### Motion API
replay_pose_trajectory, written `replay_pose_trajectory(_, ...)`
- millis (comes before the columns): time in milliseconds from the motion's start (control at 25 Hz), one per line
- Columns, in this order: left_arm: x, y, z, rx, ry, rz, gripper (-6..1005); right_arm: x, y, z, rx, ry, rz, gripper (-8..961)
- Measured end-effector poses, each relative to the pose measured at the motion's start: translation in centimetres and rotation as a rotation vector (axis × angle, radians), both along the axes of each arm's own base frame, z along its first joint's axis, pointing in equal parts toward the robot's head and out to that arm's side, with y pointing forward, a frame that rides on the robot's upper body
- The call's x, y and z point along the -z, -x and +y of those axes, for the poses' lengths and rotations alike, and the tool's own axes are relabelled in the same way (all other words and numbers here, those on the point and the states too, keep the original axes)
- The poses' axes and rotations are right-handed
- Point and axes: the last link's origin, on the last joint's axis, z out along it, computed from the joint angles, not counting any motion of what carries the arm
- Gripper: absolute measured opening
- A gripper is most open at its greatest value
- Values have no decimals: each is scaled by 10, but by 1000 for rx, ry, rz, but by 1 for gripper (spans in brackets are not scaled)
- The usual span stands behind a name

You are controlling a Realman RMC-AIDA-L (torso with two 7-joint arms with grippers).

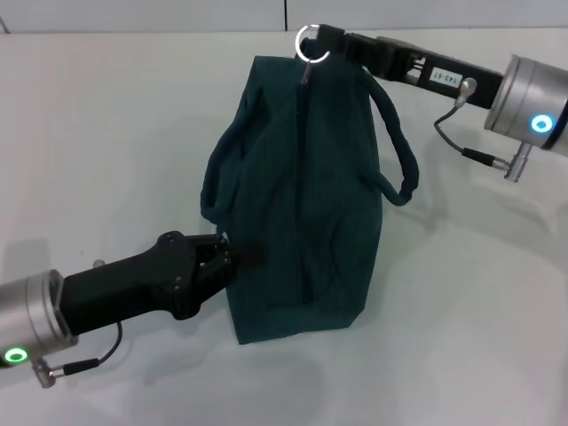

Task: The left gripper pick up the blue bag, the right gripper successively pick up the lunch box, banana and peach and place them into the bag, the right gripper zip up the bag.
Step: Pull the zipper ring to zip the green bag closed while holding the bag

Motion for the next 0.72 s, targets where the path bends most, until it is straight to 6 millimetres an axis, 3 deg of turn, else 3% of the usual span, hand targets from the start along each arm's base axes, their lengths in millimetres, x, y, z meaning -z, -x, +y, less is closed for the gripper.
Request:
replay_pose_trajectory(280, 1, 2, -3, 12, -1, 14, 109, -7, -16, 1, 130, 22, 104, 3)
replay_pose_trajectory(720, -7, 6, -15, 25, -12, -21, 130, -7, -32, 5, 215, -11, 94, 4)
